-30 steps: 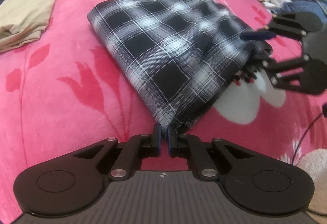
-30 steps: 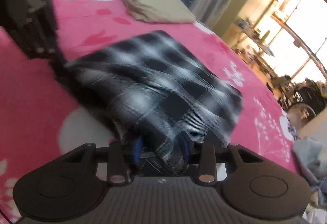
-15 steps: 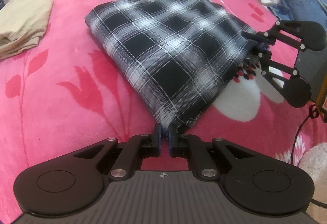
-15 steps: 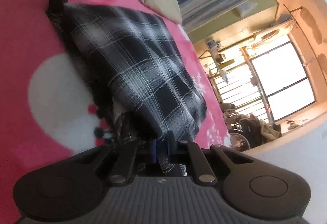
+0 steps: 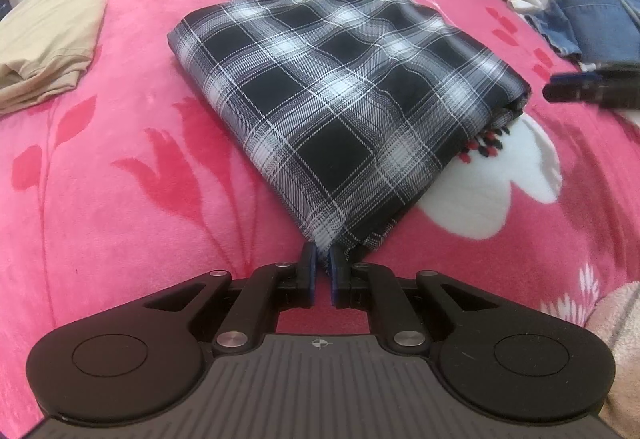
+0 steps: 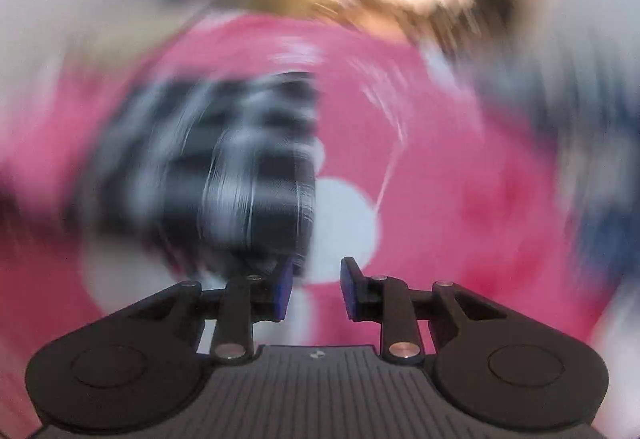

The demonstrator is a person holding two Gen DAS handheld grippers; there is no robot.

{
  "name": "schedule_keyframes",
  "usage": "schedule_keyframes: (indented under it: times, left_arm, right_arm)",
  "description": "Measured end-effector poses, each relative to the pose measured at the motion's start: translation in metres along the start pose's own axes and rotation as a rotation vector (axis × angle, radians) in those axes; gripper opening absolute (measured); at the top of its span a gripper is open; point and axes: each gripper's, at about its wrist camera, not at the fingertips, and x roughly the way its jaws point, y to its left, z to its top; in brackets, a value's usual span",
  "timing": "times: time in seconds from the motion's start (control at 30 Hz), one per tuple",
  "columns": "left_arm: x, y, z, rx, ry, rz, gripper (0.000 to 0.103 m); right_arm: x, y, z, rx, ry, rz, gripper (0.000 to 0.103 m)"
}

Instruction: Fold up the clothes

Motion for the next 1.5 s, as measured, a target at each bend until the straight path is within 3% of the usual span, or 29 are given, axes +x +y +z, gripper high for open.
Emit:
schedule_keyframes:
  times: [0.13,0.23,0.47,0.57,0.73,0.87,0.9,0.97,1.07,1.17,1.23,1.37,1.43,1.5]
  left_arm:
    - [0.0,-0.001,0.0,0.0,0.003,0.005,0.008]
    - [0.0,-0.002,0.0,0.002,0.001,0.007,0.008]
    - [0.0,-0.002,0.0,0.004,-0.003,0.006,0.008]
    - [0.0,-0.001,0.0,0.003,-0.003,0.003,0.008]
    - [0.0,-0.001,-0.002,-0.002,-0.008,0.001,0.008]
    - [0.0,-0.001,-0.003,0.002,-0.015,0.002,0.008]
    - [-0.001,-0.002,-0.003,0.005,-0.017,0.003,0.008]
    - [-0.002,-0.002,-0.003,0.008,-0.019,0.0,0.007]
    - [-0.002,-0.001,-0.003,0.004,-0.019,-0.007,0.007]
    - [-0.001,0.001,-0.003,-0.004,-0.019,-0.015,0.007]
    - [0.0,0.001,-0.002,-0.008,-0.018,-0.02,0.007]
    - [-0.002,0.005,-0.001,-0.028,-0.01,-0.036,0.009]
    - [-0.007,0.01,0.0,-0.07,-0.003,-0.045,0.014]
    - [-0.019,0.016,0.0,-0.11,-0.012,-0.038,0.014]
  right_arm:
    - [-0.005,-0.041,0.032,0.597,0.082,0.173,0.029]
    - [0.009,-0.053,0.026,0.753,0.113,0.212,0.028]
    - [0.025,-0.051,0.014,0.84,0.157,0.243,0.013]
    - [0.027,-0.055,0.009,0.913,0.189,0.264,0.013]
    - [0.034,-0.058,0.003,0.996,0.238,0.265,0.026]
    - [0.042,-0.053,0.008,0.974,0.185,0.3,0.023]
    - [0.039,-0.05,0.011,0.947,0.166,0.297,0.011]
    - [0.035,-0.044,0.017,0.892,0.128,0.291,0.005]
    - [0.019,-0.024,0.032,0.693,0.088,0.285,0.005]
    - [0.026,-0.025,0.027,0.531,0.13,0.136,0.004]
    - [0.041,-0.037,0.015,0.515,0.169,0.08,0.003]
    - [0.039,-0.027,0.018,0.391,0.147,0.071,0.006]
    - [0.029,-0.022,0.023,0.329,0.155,0.056,0.022]
    - [0.012,-0.019,0.03,0.267,0.149,0.032,0.023]
